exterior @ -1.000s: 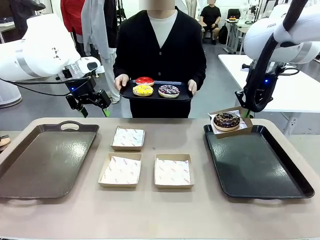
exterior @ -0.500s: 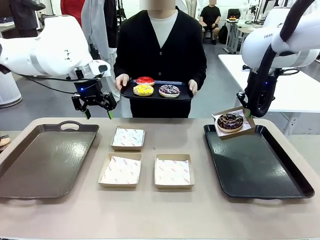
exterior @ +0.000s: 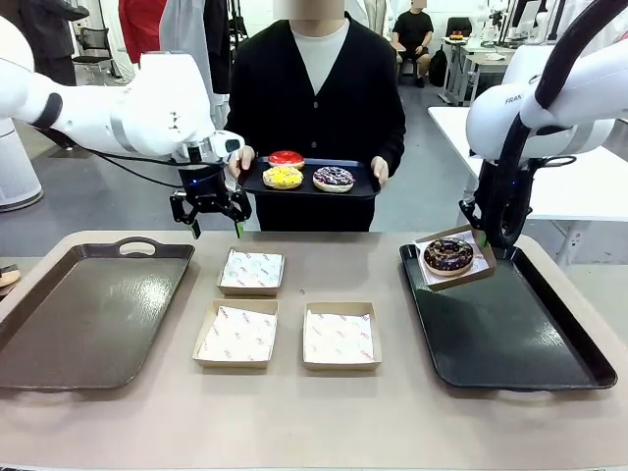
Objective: Individually package the donuts and arrange them on the tray.
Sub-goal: Place the picked Paper togo box on the Handle tray while simultaneously picking up another Paper togo box from the table with the other hand.
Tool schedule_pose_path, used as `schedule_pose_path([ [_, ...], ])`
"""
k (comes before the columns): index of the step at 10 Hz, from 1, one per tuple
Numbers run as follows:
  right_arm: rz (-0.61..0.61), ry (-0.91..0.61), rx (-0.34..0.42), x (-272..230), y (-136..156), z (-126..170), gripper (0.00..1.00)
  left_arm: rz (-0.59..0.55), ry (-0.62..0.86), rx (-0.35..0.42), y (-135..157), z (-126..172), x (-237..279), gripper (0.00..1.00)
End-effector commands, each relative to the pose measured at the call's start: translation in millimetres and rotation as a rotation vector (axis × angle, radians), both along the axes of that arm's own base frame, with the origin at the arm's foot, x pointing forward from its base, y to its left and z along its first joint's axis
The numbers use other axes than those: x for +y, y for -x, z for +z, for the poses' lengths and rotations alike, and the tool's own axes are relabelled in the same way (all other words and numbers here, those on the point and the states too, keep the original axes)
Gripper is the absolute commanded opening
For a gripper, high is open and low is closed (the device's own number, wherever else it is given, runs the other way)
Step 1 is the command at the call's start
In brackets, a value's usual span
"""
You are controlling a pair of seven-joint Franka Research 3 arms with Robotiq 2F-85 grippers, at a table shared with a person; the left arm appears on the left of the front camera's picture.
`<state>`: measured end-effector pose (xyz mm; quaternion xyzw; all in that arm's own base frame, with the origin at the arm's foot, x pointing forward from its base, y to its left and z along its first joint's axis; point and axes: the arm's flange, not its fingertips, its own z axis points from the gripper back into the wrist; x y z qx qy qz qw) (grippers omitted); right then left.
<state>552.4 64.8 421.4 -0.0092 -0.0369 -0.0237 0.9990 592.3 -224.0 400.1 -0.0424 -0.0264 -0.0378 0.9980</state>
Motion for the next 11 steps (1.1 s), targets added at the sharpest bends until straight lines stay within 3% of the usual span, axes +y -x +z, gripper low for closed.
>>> schedule_pose_path([
  [1,-0.003,-0.01,-0.027,1,-4,-7,0.01,0.027,-0.048,-0.033,-13,-15,-6,1.0],
  [6,-0.017,-0.016,0.014,10,-18,-21,0.01,0.006,-0.086,-0.05,-16,-43,-4,1.0],
  [11,-0.046,-0.021,0.059,11,-41,-28,0.01,-0.035,-0.083,-0.051,-17,-47,-8,1.0],
])
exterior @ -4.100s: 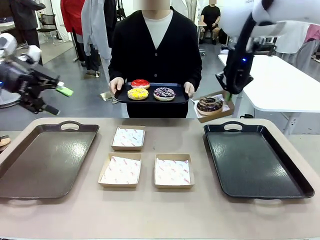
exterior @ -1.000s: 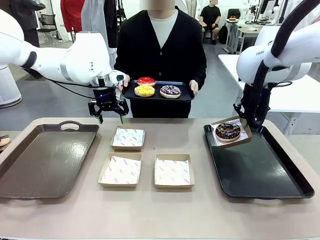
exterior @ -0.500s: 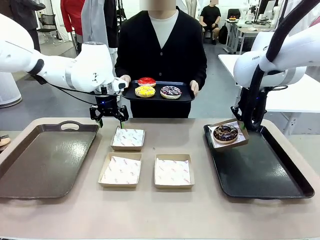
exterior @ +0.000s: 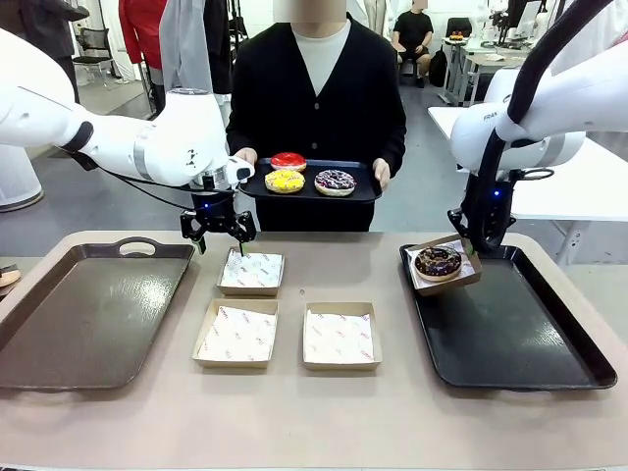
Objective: Individually package the donuts and arrange them on the tray.
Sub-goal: Place the picked Paper togo box on the Handle tray while simultaneously picking up another Paper togo box from the table with the other hand.
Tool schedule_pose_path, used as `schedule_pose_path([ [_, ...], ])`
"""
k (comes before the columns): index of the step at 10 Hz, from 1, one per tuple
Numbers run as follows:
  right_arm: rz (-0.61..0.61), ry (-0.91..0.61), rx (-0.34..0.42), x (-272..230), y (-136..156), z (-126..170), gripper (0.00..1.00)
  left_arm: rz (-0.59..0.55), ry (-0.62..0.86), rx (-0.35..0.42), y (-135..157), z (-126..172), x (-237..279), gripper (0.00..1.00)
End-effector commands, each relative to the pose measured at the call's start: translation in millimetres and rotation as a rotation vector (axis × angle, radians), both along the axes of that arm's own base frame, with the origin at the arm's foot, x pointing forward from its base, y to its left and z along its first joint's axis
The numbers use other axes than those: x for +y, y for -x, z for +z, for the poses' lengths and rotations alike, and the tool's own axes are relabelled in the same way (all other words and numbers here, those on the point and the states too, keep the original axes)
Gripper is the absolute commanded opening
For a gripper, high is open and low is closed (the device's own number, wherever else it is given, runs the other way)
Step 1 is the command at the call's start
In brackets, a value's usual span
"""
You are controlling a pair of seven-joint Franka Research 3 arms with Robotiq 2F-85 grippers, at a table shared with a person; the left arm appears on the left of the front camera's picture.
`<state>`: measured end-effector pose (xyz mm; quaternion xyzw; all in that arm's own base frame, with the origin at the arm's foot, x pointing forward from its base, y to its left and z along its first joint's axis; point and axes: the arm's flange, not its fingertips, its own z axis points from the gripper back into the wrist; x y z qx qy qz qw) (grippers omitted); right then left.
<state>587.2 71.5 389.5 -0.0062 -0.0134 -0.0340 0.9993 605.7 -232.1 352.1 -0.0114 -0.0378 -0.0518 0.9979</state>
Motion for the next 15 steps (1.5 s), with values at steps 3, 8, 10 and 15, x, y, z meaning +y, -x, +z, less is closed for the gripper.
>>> schedule_pose_path([
  [3,-0.026,-0.019,0.019,0,-13,3,0.01,-0.036,-0.016,-0.015,-6,-3,-1,1.0],
  [8,-0.025,-0.028,0.032,-1,-15,1,0.01,-0.041,0.005,0.046,-11,-16,-1,1.0],
  [10,-0.019,-0.029,0.035,0,-16,1,0.01,-0.044,0.018,0.054,-11,-18,-1,1.0],
  [15,-0.015,-0.036,0.046,-1,-16,-1,1.0,-0.064,0.02,0.062,-11,-19,-1,0.34],
])
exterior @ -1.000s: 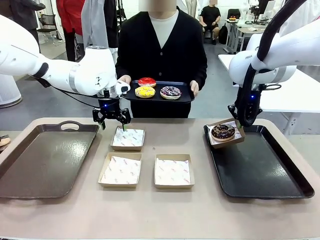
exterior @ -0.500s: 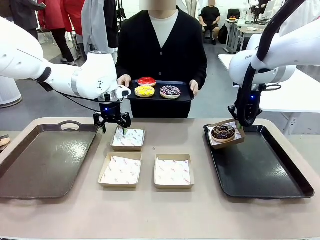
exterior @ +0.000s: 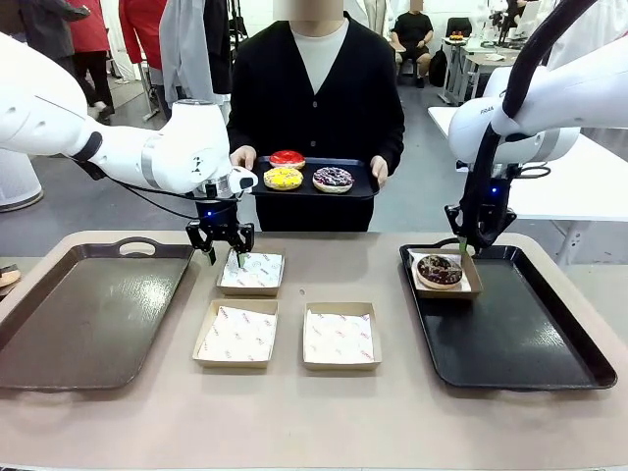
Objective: Individually package the donuts and arrange them on the tray.
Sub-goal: Place the picked Paper togo box on the Handle tray while simultaneously picking up another Paper togo box from the table with the other hand.
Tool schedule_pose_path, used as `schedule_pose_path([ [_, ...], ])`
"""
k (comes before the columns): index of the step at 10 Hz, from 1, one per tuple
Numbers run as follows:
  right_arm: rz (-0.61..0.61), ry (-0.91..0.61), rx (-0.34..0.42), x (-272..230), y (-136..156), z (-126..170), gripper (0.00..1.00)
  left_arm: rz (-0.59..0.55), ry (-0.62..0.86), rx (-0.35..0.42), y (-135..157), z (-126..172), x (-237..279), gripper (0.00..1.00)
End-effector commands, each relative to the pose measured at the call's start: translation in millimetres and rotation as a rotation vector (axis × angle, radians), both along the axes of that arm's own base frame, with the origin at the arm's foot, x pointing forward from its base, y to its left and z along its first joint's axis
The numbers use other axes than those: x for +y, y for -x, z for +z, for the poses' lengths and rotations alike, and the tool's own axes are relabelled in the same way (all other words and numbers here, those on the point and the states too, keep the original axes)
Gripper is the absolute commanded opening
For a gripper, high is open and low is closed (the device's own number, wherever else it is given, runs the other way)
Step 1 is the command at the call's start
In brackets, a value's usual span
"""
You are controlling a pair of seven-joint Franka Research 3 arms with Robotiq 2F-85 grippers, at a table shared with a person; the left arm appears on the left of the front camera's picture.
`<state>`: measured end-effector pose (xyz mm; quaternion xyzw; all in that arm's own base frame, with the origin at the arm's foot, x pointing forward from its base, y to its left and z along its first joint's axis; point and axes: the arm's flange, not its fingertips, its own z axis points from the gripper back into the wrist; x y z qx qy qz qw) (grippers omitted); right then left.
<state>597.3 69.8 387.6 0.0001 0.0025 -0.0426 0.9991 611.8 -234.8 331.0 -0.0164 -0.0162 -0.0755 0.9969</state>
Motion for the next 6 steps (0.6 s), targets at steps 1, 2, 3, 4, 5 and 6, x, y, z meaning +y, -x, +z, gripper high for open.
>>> schedule_pose_path([
  [1,0.001,-0.022,0.014,1.2,-6.8,1.3,0.74,-0.017,0.013,0.019,-5.2,1.0,2.3,0.0],
  [2,0.002,-0.022,0.014,1.2,-6.6,1.3,0.85,-0.019,0.014,0.02,-5.2,0.3,2.2,0.0],
  [3,0.0,-0.021,0.016,1.1,-6.3,1.2,1.0,-0.019,0.015,0.021,-5.0,0.0,2.3,0.0],
  [4,-0.001,-0.022,0.017,1.1,-5.6,1.4,1.0,-0.02,0.018,0.021,-4.6,0.1,2.7,0.0],
  [5,0.0,-0.025,0.016,1.2,-4.3,1.8,1.0,-0.021,0.019,0.02,-4.4,-0.2,3.2,0.0],
  [6,0.0,-0.026,0.013,1.4,-2.6,3.1,1.0,-0.022,0.018,0.021,-4.3,-0.5,3.4,0.0],
])
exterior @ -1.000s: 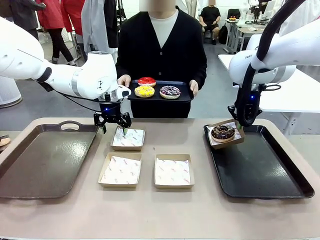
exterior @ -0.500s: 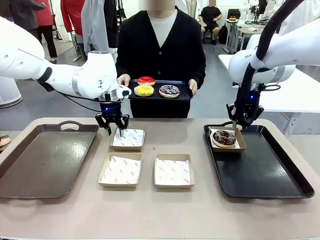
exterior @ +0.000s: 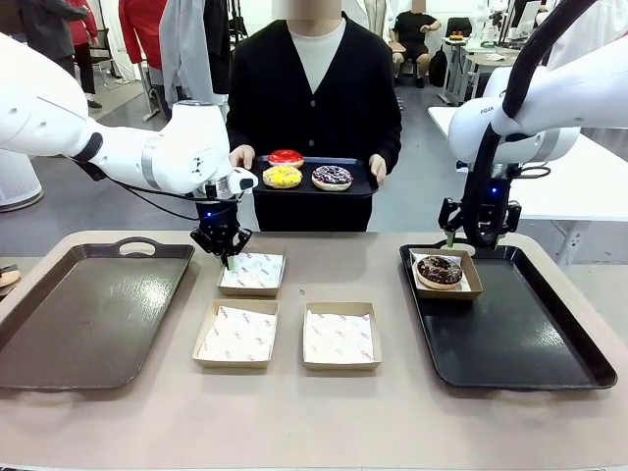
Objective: Individually package the donuts and arrange them on the tray.
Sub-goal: Place the picked Paper togo box on the Handle tray while simultaneously picking up another Paper togo box from the table with the other hand.
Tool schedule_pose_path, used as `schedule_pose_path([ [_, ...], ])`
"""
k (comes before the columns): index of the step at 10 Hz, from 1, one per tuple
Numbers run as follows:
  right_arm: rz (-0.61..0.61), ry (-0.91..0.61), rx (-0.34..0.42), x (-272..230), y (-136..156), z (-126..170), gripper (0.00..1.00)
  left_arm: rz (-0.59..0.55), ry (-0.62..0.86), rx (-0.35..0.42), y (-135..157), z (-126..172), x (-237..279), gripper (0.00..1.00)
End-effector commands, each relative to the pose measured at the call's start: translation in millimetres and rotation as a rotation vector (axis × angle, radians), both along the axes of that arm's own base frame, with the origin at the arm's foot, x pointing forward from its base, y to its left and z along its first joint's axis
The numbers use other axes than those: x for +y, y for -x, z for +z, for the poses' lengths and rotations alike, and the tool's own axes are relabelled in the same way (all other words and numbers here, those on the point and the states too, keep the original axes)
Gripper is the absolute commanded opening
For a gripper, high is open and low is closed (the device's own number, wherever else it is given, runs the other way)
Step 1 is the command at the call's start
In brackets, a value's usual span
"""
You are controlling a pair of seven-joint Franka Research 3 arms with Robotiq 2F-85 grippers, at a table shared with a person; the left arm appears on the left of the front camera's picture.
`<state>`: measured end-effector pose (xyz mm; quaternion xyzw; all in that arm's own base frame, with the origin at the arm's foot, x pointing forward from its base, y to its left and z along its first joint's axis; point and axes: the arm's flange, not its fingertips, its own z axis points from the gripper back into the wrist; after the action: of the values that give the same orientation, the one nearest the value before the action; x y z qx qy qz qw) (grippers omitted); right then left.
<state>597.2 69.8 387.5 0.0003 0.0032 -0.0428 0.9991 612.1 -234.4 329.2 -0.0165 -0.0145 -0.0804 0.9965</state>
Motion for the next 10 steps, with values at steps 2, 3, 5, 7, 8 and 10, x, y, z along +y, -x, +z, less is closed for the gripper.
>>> schedule_pose_path([
  [2,0.0,-0.026,0.008,1,0,5,1.0,-0.011,0.018,0.016,-3,1,3,0.0],
  [3,0.002,-0.028,0.005,0,1,7,1.0,-0.008,0.02,0.015,-3,1,4,0.0],
  [5,0.0,-0.001,-0.003,0,0,2,1.0,-0.009,-0.001,0.013,2,6,6,0.0],
  [7,0.0,-0.001,-0.003,0,0,2,1.0,0.0,0.002,0.0,0,0,0,0.0],
  [8,-0.001,-0.001,-0.006,0,0,4,1.0,-0.001,0.001,0.0,0,1,0,0.01],
  [10,0.085,-0.287,0.013,-36,30,39,1.0,-0.008,0.015,-0.001,19,46,0,0.01],
])
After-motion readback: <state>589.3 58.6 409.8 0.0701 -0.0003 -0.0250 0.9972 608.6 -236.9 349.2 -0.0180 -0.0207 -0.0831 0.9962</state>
